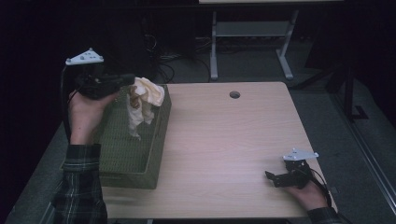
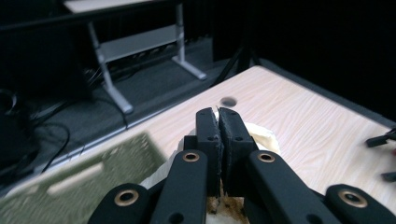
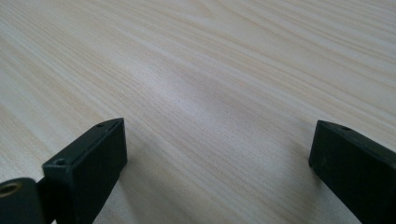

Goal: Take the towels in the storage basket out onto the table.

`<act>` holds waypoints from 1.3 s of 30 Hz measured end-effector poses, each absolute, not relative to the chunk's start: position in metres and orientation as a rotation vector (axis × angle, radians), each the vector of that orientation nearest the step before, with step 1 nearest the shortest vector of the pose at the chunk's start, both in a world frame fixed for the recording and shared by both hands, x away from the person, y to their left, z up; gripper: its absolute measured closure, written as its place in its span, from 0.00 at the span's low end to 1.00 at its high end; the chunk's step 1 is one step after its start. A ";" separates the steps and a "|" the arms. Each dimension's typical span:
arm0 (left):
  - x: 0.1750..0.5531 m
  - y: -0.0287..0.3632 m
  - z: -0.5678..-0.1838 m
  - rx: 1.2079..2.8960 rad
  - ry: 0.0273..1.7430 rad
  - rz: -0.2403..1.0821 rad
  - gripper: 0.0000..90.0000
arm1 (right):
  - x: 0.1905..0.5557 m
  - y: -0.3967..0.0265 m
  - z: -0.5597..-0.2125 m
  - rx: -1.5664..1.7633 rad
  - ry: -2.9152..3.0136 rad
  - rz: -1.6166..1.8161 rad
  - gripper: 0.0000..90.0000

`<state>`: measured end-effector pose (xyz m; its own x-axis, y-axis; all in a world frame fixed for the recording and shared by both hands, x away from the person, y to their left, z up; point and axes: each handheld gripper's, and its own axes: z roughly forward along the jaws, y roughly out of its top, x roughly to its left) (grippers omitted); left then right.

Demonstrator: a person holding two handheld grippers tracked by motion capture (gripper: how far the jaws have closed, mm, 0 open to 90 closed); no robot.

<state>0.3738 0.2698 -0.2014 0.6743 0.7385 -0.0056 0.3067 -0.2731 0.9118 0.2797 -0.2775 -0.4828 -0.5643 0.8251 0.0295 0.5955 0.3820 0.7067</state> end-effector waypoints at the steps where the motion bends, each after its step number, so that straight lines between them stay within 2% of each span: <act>1: 0.374 0.265 -0.199 1.855 0.809 0.521 0.97 | 0.280 -0.278 -0.483 1.241 2.319 0.981 0.04; 8: 0.379 0.229 -0.190 1.819 0.710 0.440 0.97 | 0.280 -0.278 -0.483 1.242 2.319 0.982 0.04; 16: 0.387 0.182 -0.201 1.829 0.632 0.337 0.97 | 0.280 -0.278 -0.483 1.240 2.319 0.981 0.04; 27: 0.392 0.123 -0.235 1.882 0.586 0.234 0.97 | 0.280 -0.278 -0.483 1.245 2.319 0.980 0.04; 39: 0.380 0.073 -0.298 2.009 0.581 0.178 0.97 | 0.279 -0.277 -0.483 1.248 2.320 0.980 0.04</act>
<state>0.3797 0.0729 -0.2983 0.8739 0.4718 -0.1172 0.3254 -0.3887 0.8620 0.2794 -0.2774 -0.4827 -0.5621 0.8264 0.0334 0.6000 0.3796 0.7042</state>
